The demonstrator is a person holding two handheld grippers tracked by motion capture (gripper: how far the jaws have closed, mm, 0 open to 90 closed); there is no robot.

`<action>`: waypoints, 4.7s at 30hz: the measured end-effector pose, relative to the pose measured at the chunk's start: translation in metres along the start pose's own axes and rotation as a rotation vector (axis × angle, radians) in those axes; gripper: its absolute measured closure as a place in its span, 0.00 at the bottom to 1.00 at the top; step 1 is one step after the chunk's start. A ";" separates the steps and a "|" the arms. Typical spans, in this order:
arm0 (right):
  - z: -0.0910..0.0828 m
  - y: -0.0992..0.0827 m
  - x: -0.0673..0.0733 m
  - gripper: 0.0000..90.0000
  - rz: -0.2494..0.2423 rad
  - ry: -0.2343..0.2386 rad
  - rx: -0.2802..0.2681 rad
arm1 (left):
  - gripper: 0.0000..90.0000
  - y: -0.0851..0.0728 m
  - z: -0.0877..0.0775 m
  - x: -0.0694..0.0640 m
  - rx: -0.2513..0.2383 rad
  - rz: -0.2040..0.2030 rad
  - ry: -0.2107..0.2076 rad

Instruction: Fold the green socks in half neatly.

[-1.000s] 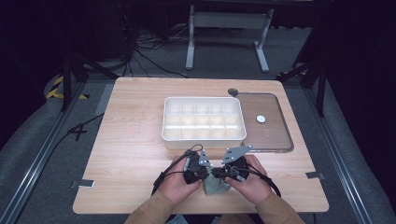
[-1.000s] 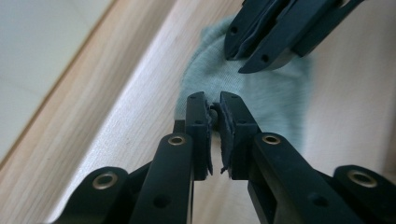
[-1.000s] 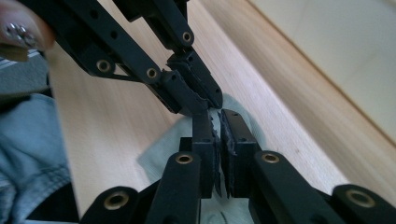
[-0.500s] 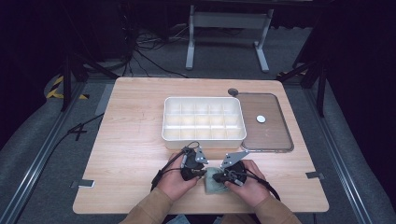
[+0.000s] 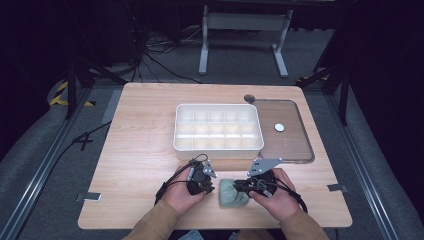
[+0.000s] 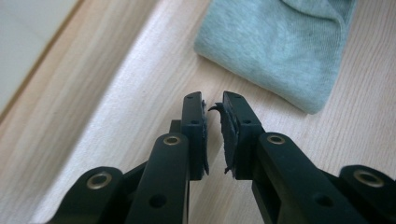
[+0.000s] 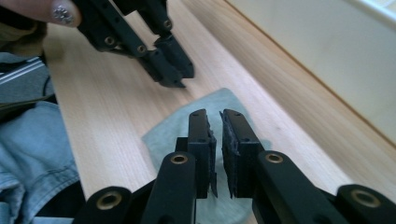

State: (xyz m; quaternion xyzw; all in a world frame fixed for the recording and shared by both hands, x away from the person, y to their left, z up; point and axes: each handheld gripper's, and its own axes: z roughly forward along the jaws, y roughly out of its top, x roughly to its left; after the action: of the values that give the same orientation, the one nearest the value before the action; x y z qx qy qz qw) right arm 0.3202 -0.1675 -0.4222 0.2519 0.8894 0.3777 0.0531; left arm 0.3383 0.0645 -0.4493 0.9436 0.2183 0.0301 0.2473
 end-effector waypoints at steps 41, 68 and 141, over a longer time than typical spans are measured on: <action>0.034 -0.016 0.005 0.96 -0.046 0.001 0.145 | 0.76 0.025 0.004 -0.030 -0.118 0.248 -0.002; 0.004 -0.031 -0.007 0.94 -0.027 0.023 0.161 | 0.72 0.022 0.013 -0.025 -0.073 0.255 -0.052; -0.022 -0.053 -0.022 0.77 0.118 -0.023 0.029 | 0.55 0.049 0.031 -0.046 -0.153 0.320 -0.036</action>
State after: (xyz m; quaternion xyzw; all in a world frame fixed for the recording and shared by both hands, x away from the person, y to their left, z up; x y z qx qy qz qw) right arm 0.3112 -0.2229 -0.4458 0.3092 0.8777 0.3643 0.0372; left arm 0.3211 -0.0081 -0.4503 0.9450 0.0579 0.0687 0.3145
